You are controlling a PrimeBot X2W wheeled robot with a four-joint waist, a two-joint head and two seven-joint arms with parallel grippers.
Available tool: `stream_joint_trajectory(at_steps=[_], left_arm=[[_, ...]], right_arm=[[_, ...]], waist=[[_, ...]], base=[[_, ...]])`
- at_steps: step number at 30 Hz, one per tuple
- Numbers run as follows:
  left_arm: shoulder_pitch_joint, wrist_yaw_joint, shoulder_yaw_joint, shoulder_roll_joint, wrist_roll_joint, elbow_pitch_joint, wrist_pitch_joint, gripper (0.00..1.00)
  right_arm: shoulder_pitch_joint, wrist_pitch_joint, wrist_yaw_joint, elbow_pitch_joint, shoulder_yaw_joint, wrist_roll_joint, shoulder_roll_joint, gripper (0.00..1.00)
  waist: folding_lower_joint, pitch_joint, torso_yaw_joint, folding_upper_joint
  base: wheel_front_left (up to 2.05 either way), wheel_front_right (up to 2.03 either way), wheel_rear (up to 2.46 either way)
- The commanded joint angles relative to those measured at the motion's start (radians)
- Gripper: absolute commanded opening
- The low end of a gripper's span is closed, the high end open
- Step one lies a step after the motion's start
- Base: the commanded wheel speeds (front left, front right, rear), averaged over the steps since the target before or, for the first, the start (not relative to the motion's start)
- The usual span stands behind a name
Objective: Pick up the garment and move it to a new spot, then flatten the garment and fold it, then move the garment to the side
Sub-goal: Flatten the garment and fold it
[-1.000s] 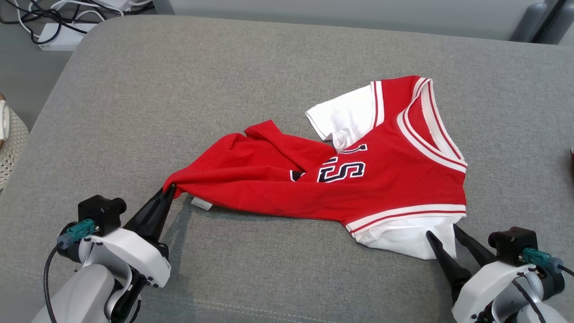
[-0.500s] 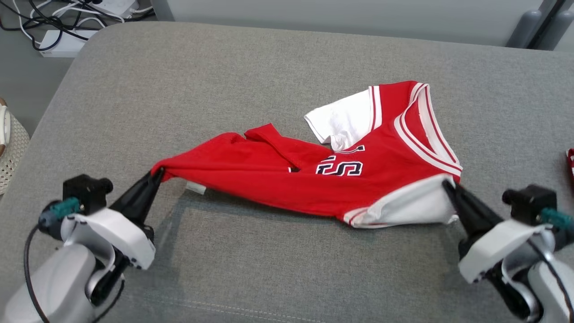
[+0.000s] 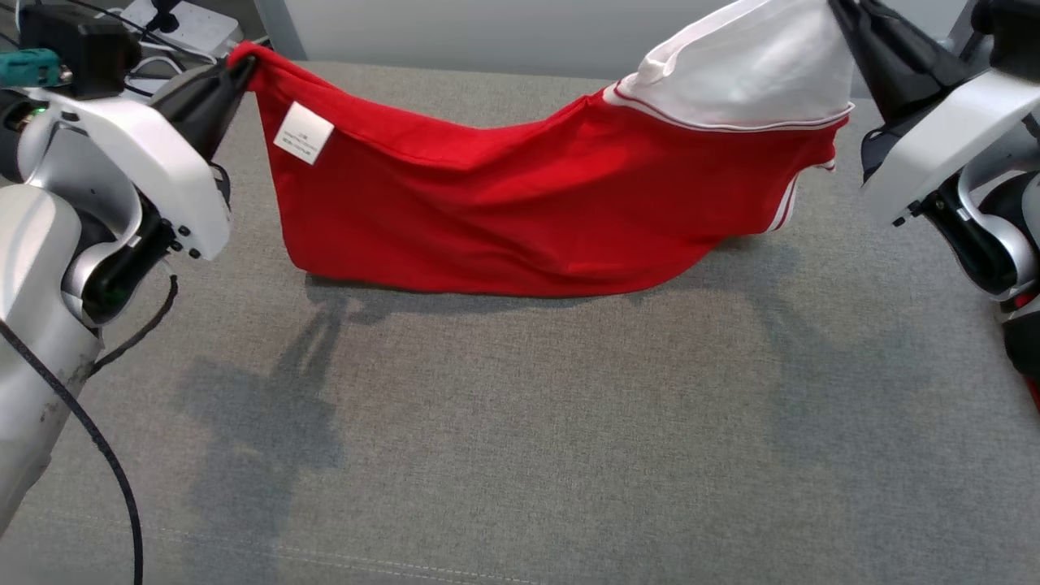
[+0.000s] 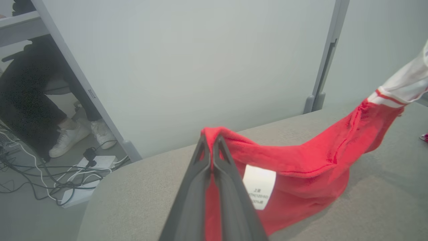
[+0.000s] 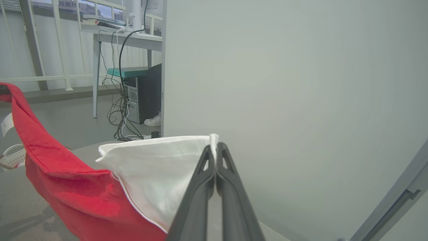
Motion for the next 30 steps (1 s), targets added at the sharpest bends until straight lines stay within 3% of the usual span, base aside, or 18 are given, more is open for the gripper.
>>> stream_joint_trajectory(at_steps=[1, 4, 9, 11, 12, 16, 19, 23, 25, 26, 28, 30], left_arm=[[-0.048, -0.004, -0.007, 0.065, -0.044, -0.041, 0.057, 0.00], [-0.007, -0.004, -0.069, 0.108, -0.151, -0.130, 0.164, 0.00], [0.134, -0.004, -0.136, 0.220, -0.349, -0.360, 0.332, 0.00], [0.165, -0.004, -0.144, 0.243, -0.383, -0.402, 0.359, 0.00], [0.226, 0.000, -0.152, 0.282, -0.456, -0.480, 0.402, 0.00], [0.290, 0.020, -0.156, 0.326, -0.560, -0.564, 0.457, 0.00], [0.264, 0.025, -0.154, 0.311, -0.595, -0.514, 0.499, 0.00], [0.104, 0.022, -0.109, 0.204, -0.555, -0.309, 0.463, 0.00], [-0.045, 0.017, -0.058, 0.154, -0.435, -0.188, 0.325, 0.00], [-0.133, 0.015, -0.013, 0.128, -0.365, -0.131, 0.199, 0.00], [-0.291, 0.011, 0.069, 0.081, -0.266, -0.039, -0.032, 0.00], [-0.405, 0.004, 0.105, 0.043, -0.211, 0.025, -0.188, 0.00]], right_arm=[[-0.003, 0.043, 0.000, -0.019, 0.049, 0.061, -0.014, 0.00], [0.026, 0.121, 0.000, -0.074, 0.114, 0.182, -0.058, 0.00], [0.148, 0.305, 0.000, -0.267, 0.172, 0.401, -0.204, 0.00], [0.176, 0.341, 0.000, -0.306, 0.171, 0.440, -0.233, 0.00], [0.236, 0.413, 0.000, -0.374, 0.155, 0.515, -0.285, 0.00], [0.309, 0.516, 0.000, -0.449, 0.103, 0.588, -0.324, 0.00], [0.273, 0.541, 0.000, -0.407, 0.055, 0.578, -0.241, 0.00], [0.072, 0.519, 0.000, -0.180, -0.016, 0.496, -0.014, 0.00], [-0.103, 0.416, 0.000, -0.043, -0.065, 0.357, 0.082, 0.00], [-0.191, 0.336, 0.000, 0.024, -0.114, 0.298, 0.133, 0.00], [-0.359, 0.175, 0.000, 0.131, -0.196, 0.179, 0.199, 0.00], [-0.480, 0.046, 0.000, 0.215, -0.278, 0.118, 0.246, 0.00]], waist=[[0.0000, -0.025, -0.007, 0.0000], [0.0000, -0.049, -0.015, 0.0000], [0.0000, -0.049, -0.026, 0.0000], [0.0000, -0.042, -0.028, 0.0000], [0.0000, -0.021, -0.035, 0.0000], [0.0000, 0.053, -0.045, 0.0000], [0.0000, 0.138, -0.053, 0.0000], [0.0000, 0.270, -0.071, 0.0000], [0.0000, 0.322, -0.085, 0.0000], [0.0000, 0.340, -0.092, 0.0000], [0.0000, 0.352, -0.104, 0.0000], [0.0000, 0.338, -0.111, 0.0000]], base=[[0.00, 0.00, 0.00], [0.00, 0.00, 0.00], [0.00, 0.00, 0.00], [0.00, 0.00, 0.00], [0.00, 0.00, 0.00], [0.00, 0.00, 0.00], [0.00, 0.00, 0.00], [0.00, 0.00, 0.00], [0.00, 0.00, 0.00], [0.00, 0.00, 0.00], [0.00, 0.00, 0.00], [0.00, 0.00, 0.00]])
